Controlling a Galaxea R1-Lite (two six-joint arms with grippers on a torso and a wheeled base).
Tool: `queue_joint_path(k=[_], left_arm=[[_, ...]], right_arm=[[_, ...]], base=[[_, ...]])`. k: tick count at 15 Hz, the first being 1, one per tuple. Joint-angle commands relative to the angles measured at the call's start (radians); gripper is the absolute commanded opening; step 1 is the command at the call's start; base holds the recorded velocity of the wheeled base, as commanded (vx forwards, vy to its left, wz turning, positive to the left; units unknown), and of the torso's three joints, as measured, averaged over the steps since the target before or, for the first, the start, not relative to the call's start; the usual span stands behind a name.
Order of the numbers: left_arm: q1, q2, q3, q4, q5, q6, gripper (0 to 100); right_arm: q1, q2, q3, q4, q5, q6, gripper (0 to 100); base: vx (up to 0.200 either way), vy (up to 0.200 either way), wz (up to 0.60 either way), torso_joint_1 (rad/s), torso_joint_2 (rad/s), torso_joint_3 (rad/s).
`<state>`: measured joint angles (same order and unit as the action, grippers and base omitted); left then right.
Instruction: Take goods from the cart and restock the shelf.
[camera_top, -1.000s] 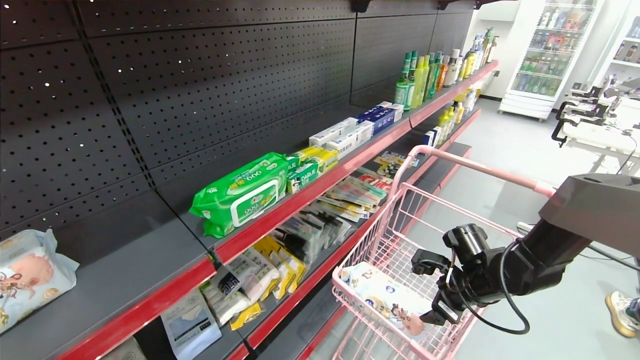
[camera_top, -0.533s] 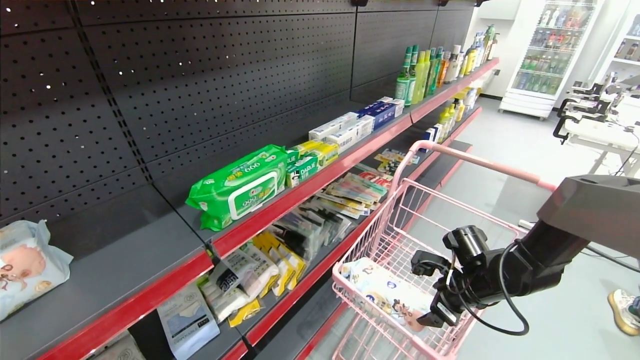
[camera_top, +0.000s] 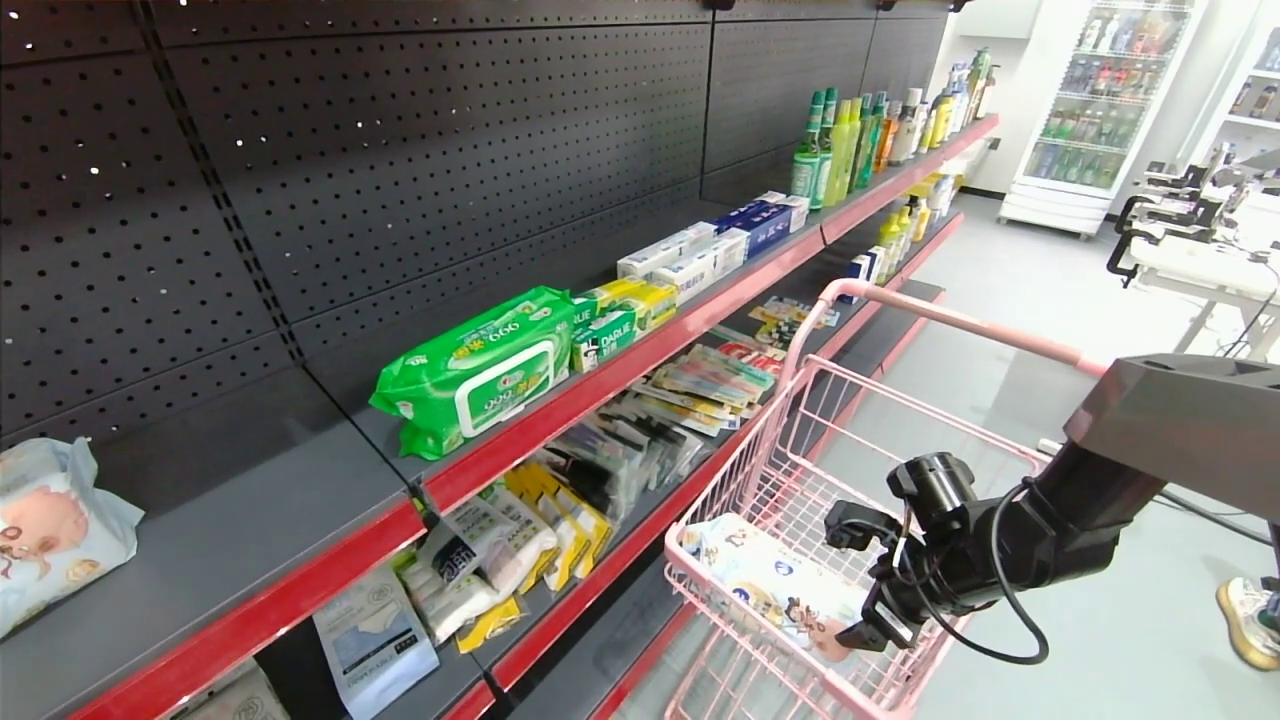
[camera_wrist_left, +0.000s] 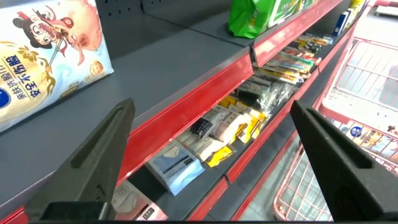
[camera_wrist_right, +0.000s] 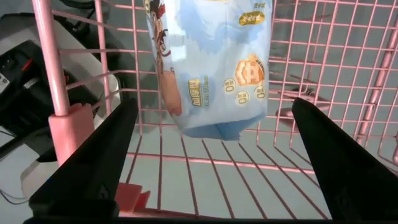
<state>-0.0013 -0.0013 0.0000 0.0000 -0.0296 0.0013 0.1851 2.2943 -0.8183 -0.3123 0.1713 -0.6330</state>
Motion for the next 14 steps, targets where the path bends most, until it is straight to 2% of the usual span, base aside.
queue_joint_path(k=[1, 4, 6, 12, 14], left_arm=[[0.000, 0.001, 0.000, 0.000, 0.000, 0.000, 100], [0.001, 0.001, 0.000, 0.000, 0.000, 0.000, 100], [0.001, 0.001, 0.000, 0.002, 0.000, 0.000, 100], [0.000, 0.001, 0.000, 0.000, -0.001, 0.000, 100], [0.000, 0.001, 0.000, 0.000, -0.001, 0.000, 100]], right_arm=[[-0.004, 0.025, -0.013, -0.001, 0.014, 0.007, 100], [-0.004, 0.033, -0.019, 0.001, 0.051, 0.007, 100], [-0.006, 0.053, -0.032, -0.004, 0.051, 0.006, 100], [-0.010, 0.083, -0.067, -0.004, 0.053, 0.009, 100], [-0.009, 0.088, -0.068, -0.004, 0.054, 0.009, 100]], base=[[0.000, 0.000, 0.00, 0.000, 0.00, 0.000], [0.000, 0.000, 0.00, -0.057, 0.13, 0.085], [0.000, 0.000, 0.00, -0.120, 0.30, 0.163], [0.000, 0.000, 0.00, -0.013, 0.03, 0.022], [0.000, 0.000, 0.00, -0.134, 0.33, 0.186]])
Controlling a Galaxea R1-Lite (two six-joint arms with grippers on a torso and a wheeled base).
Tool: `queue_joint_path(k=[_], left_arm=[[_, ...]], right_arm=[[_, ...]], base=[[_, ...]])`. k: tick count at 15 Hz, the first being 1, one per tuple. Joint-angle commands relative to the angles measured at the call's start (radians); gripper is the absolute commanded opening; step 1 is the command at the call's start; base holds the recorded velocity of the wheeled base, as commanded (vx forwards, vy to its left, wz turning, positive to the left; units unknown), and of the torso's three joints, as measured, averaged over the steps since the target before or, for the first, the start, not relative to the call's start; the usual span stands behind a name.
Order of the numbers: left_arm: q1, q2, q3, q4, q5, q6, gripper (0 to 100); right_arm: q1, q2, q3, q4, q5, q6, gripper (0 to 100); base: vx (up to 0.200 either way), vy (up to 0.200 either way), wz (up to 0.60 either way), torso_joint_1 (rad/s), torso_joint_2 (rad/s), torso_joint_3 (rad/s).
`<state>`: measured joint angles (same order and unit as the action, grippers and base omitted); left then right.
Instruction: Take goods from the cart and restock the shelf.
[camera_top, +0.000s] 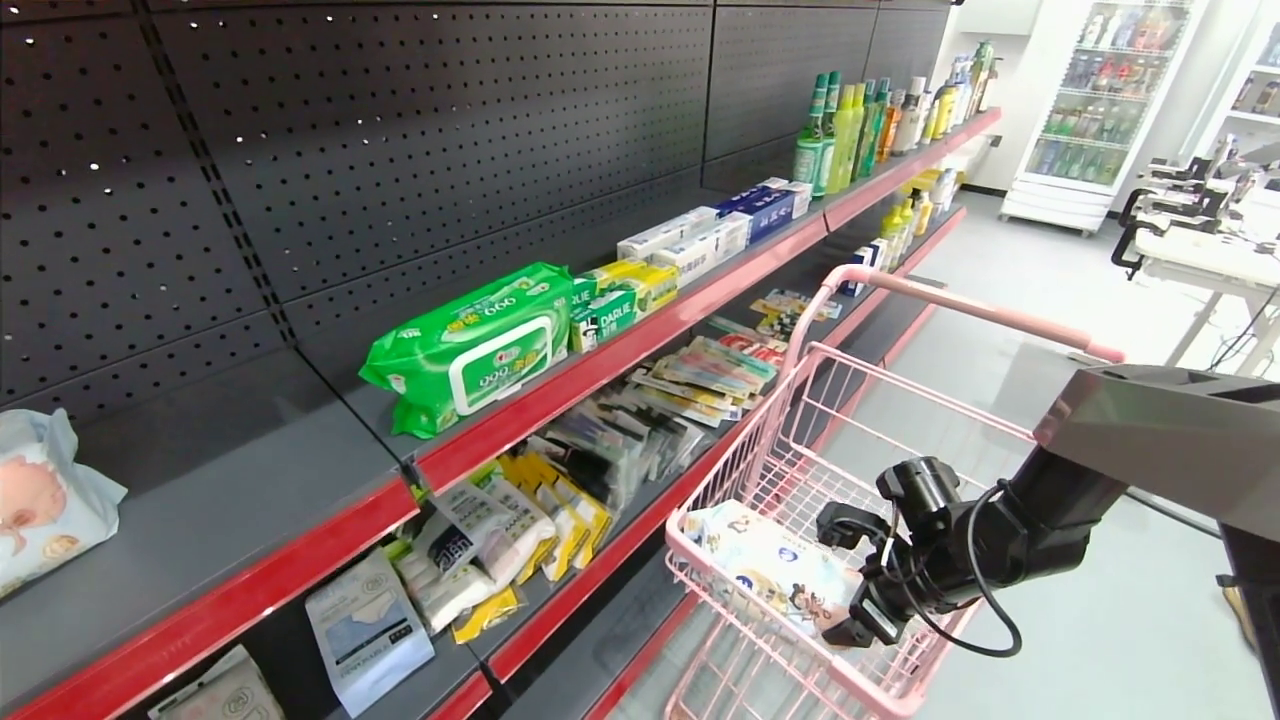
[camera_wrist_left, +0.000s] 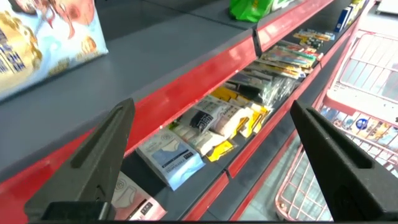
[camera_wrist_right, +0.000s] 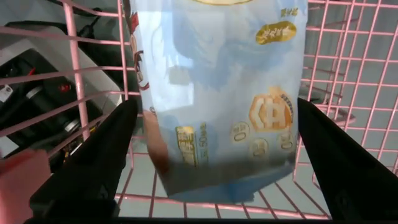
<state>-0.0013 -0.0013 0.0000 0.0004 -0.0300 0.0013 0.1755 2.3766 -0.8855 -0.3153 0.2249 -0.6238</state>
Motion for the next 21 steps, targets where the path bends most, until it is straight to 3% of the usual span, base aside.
queue_joint_path(k=[1, 5, 10, 15, 17, 21], left_arm=[[0.000, 0.001, 0.000, 0.000, -0.001, -0.001, 100], [0.001, 0.001, 0.000, 0.000, -0.001, -0.001, 100], [0.000, 0.001, 0.000, 0.001, 0.001, -0.001, 100], [0.000, 0.001, 0.000, 0.001, 0.001, -0.001, 100], [0.001, 0.001, 0.000, 0.000, -0.001, -0.001, 100], [0.000, 0.001, 0.000, 0.001, 0.001, -0.001, 100]], right_arm=[[0.002, 0.004, -0.003, -0.002, 0.001, 0.001, 100], [0.005, -0.005, -0.004, -0.039, 0.011, 0.070, 100], [0.045, 0.006, 0.003, -0.039, 0.116, 0.139, 100], [0.053, 0.015, -0.003, -0.048, 0.096, 0.142, 100], [0.071, 0.038, 0.014, -0.145, 0.034, 0.139, 100], [0.078, 0.042, 0.017, -0.162, 0.022, 0.139, 100]], base=[[0.000, 0.000, 0.00, -0.110, 0.28, 0.154], [0.000, 0.000, 0.00, -0.015, 0.04, 0.019], [0.000, 0.000, 0.00, 0.000, 0.00, 0.000], [0.000, 0.000, 0.00, 0.000, 0.00, 0.000], [0.000, 0.000, 0.00, 0.000, 0.00, 0.000], [0.000, 0.000, 0.00, 0.000, 0.00, 0.000]])
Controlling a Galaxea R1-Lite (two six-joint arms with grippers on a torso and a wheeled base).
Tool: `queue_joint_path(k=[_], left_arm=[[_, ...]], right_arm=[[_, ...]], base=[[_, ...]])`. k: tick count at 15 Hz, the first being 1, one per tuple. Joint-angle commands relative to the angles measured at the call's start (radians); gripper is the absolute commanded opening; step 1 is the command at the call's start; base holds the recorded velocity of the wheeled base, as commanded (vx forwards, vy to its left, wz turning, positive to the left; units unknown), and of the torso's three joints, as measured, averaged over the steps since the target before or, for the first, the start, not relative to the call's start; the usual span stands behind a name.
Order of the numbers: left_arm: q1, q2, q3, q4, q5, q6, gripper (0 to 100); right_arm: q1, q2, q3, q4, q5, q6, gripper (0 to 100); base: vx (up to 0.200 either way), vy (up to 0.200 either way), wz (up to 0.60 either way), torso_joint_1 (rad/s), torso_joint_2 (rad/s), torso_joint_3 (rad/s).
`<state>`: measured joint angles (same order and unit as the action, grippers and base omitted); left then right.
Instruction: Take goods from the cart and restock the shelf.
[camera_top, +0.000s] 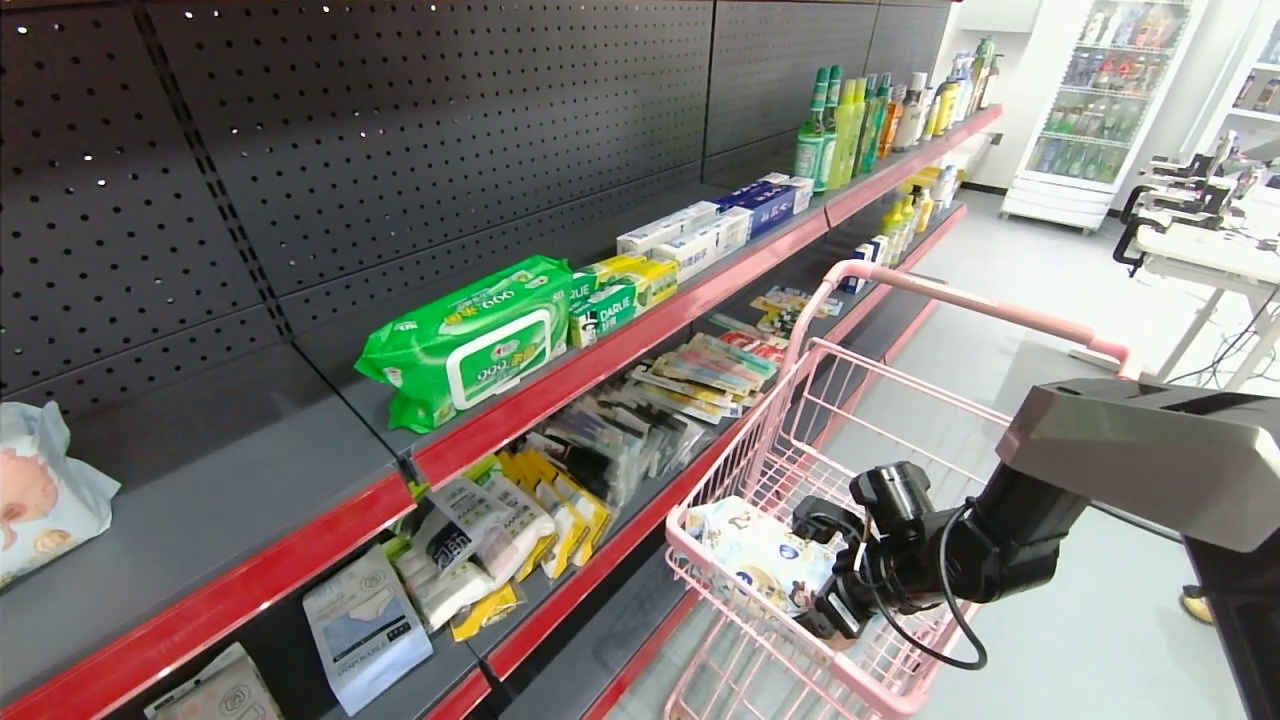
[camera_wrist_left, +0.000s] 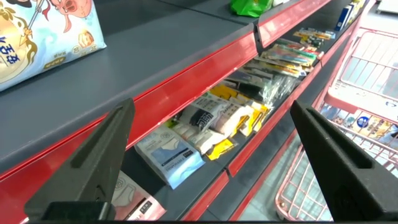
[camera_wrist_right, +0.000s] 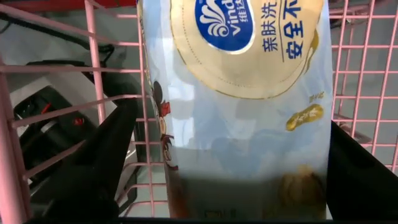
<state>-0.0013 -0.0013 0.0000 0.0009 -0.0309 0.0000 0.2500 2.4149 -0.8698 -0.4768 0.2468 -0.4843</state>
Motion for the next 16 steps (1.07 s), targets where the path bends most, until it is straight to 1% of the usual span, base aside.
queue_joint_path(k=[1, 5, 6, 11, 12, 14, 16], left_arm=[[0.000, 0.001, 0.000, 0.001, 0.000, 0.000, 100], [0.000, 0.001, 0.000, 0.001, 0.000, 0.000, 100], [0.000, 0.001, 0.000, 0.001, 0.000, 0.002, 100], [0.000, 0.001, 0.000, -0.001, 0.000, 0.003, 100], [0.001, 0.001, -0.002, -0.001, 0.000, 0.003, 100], [0.000, 0.001, 0.000, -0.001, 0.000, 0.002, 100], [0.001, 0.001, -0.002, -0.001, 0.000, 0.000, 100]], right_arm=[[0.003, 0.004, 0.002, 0.000, -0.003, 0.000, 100], [0.005, 0.004, 0.008, 0.001, -0.006, -0.002, 100], [0.005, 0.004, 0.009, 0.000, -0.006, -0.004, 0], [0.005, -0.010, 0.020, 0.000, -0.011, 0.019, 0], [0.005, -0.068, 0.063, 0.004, -0.020, 0.036, 0], [-0.003, -0.171, 0.089, 0.006, -0.026, 0.052, 0], [-0.037, -0.323, 0.086, 0.061, -0.086, 0.070, 0]], base=[[0.000, 0.000, 0.00, 0.000, 0.00, 0.000], [0.000, 0.000, 0.00, 0.000, 0.00, 0.000], [0.000, 0.000, 0.00, 0.000, 0.00, 0.000], [0.000, 0.000, 0.00, 0.000, 0.00, 0.000], [0.000, 0.000, 0.00, 0.000, 0.00, 0.000], [0.000, 0.000, 0.00, 0.000, 0.00, 0.000], [0.000, 0.000, 0.00, 0.000, 0.00, 0.000]])
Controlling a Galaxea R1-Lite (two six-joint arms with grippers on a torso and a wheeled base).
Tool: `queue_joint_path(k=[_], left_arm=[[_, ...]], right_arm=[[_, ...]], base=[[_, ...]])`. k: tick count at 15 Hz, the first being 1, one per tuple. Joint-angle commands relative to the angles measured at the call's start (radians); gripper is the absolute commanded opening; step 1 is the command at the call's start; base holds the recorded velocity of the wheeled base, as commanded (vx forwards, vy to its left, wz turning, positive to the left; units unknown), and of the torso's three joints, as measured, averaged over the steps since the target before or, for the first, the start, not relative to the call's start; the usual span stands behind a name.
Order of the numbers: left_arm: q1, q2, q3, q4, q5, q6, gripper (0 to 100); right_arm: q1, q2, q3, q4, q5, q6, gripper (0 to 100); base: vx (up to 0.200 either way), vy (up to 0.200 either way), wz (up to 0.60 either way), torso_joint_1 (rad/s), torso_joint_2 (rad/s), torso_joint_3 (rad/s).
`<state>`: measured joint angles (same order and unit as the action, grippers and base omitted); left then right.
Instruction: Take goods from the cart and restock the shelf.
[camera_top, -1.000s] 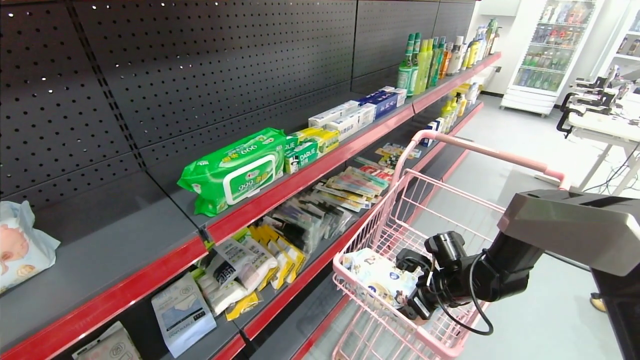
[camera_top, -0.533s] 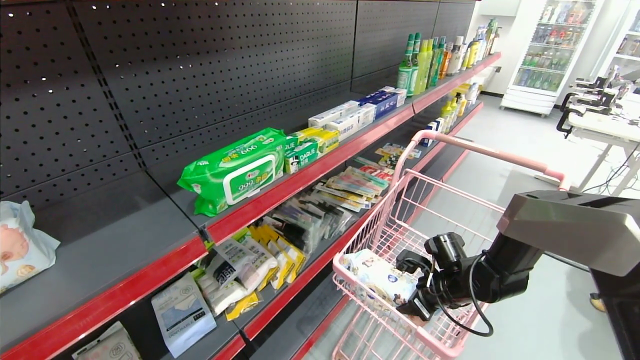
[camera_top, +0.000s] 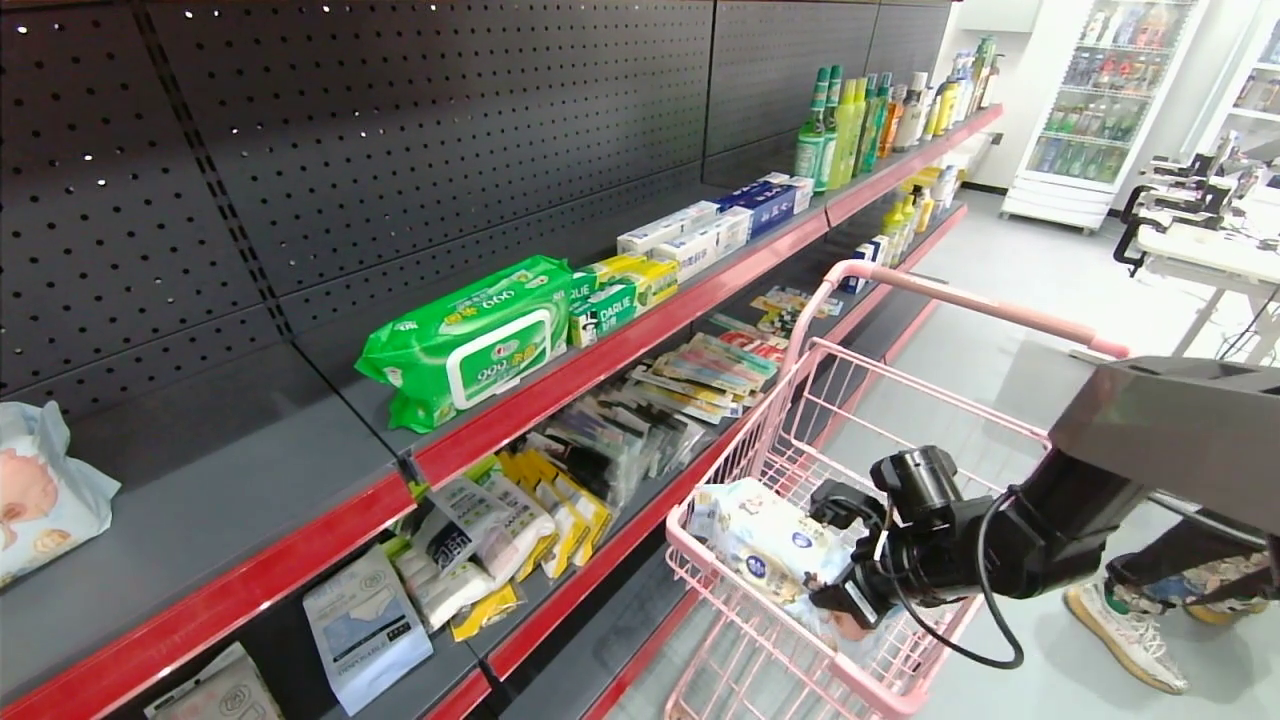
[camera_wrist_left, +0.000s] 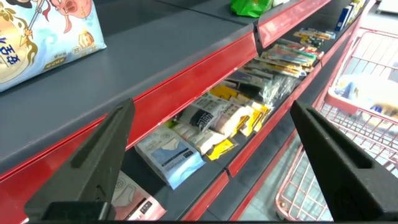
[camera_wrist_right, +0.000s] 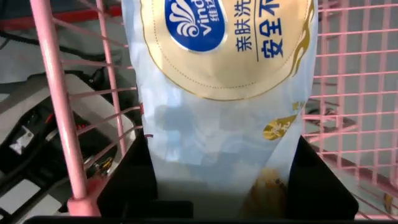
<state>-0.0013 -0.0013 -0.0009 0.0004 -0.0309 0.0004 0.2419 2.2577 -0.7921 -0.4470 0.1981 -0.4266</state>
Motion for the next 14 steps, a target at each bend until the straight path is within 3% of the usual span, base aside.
queue_joint_path(k=[1, 4, 6, 8, 11, 13, 14], left_arm=[[0.000, 0.001, -0.001, 0.000, 0.000, 0.000, 100], [0.000, 0.001, -0.001, 0.000, -0.001, 0.000, 100], [0.000, 0.001, -0.001, 0.001, -0.001, 0.000, 100], [0.000, 0.001, -0.001, 0.001, -0.001, -0.002, 100], [0.000, 0.001, -0.001, 0.001, -0.001, 0.000, 100], [0.000, 0.001, -0.001, 0.000, -0.003, 0.000, 100], [0.000, 0.001, -0.001, 0.001, -0.004, -0.002, 100]], right_arm=[[-0.049, -0.233, 0.004, 0.070, -0.065, 0.015, 0], [-0.092, -0.444, -0.018, 0.200, -0.149, 0.029, 0], [-0.090, -0.662, -0.012, 0.260, -0.235, 0.140, 0], [-0.095, -0.843, 0.001, 0.310, -0.273, 0.161, 0], [-0.176, -1.129, 0.025, 0.370, -0.278, 0.200, 0], [-0.308, -1.291, 0.060, 0.376, -0.267, 0.196, 0], [-0.325, -1.357, 0.062, 0.413, -0.266, 0.196, 0]], base=[[0.000, 0.000, 0.00, 0.000, 0.00, 0.000], [0.000, 0.000, 0.00, 0.000, 0.00, 0.000], [0.000, 0.000, 0.00, 0.000, 0.00, 0.000], [0.000, 0.000, 0.00, 0.000, 0.00, 0.000], [0.000, 0.000, 0.00, 0.000, 0.00, 0.000], [0.000, 0.000, 0.00, 0.000, 0.00, 0.000], [0.000, 0.000, 0.00, 0.000, 0.00, 0.000]])
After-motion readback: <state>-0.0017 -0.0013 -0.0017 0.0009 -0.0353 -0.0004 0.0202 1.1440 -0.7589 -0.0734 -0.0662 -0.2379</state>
